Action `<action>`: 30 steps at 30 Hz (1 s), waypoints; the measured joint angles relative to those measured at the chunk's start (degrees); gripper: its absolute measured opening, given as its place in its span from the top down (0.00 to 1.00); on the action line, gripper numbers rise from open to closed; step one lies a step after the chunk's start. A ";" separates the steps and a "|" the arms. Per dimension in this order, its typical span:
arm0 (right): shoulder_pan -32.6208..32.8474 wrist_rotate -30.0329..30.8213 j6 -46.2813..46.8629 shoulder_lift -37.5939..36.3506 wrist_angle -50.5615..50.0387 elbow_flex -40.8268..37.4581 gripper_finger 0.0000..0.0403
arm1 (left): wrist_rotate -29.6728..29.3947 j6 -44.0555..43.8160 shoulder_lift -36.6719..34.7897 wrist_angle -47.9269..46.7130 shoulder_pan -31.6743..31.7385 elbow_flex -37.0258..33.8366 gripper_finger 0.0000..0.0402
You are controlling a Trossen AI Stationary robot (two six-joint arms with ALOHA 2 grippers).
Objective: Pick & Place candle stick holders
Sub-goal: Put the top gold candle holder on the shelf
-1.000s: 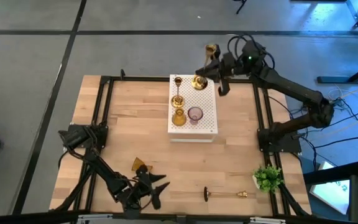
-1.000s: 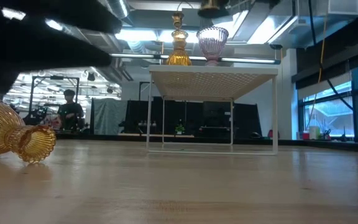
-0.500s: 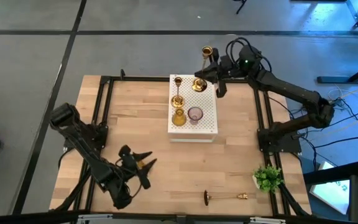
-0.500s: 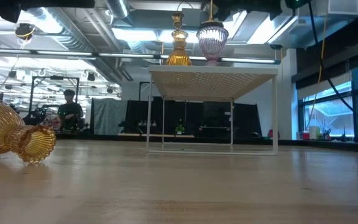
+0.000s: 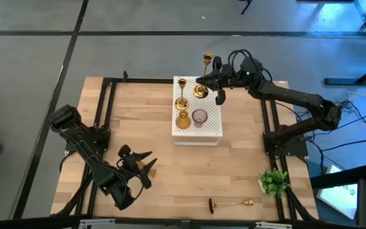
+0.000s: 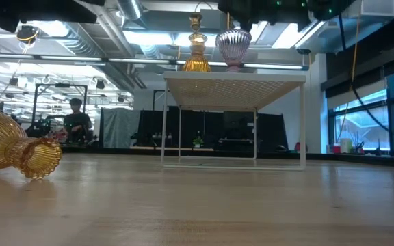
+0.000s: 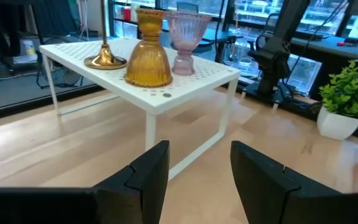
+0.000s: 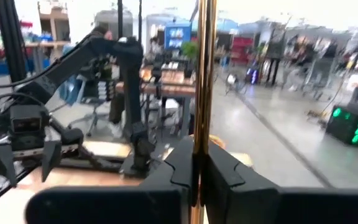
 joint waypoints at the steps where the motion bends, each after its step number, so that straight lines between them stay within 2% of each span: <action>1: -0.33 0.02 0.53 0.00 2.62 -1.32 0.96 | -0.26 -1.55 0.00 -1.47 0.00 0.00 0.59; 5: -1.77 -0.02 2.09 0.00 7.91 -4.63 0.96 | -3.99 -8.99 0.00 -8.46 -0.49 0.00 0.59; 9: -2.01 0.00 1.91 0.00 7.95 -5.86 0.96 | -6.69 -22.23 0.00 -21.60 -0.85 0.00 0.59; 12: -0.78 -0.01 1.56 0.00 7.96 -6.91 0.96 | -7.86 -32.48 0.00 -32.45 -0.79 -0.19 0.62; 16: 1.26 -0.17 -0.04 0.00 7.78 -7.82 0.96 | -8.58 -40.70 -0.78 -40.71 -0.33 -2.36 0.67; 24: 3.13 0.15 -1.80 0.00 7.44 -7.82 0.96 | -8.64 -42.62 -1.55 -33.68 3.15 -9.81 0.78; 30: 2.31 3.24 -2.77 0.00 7.00 -7.82 0.96 | -8.68 -42.82 -1.55 -26.22 6.29 -14.30 0.81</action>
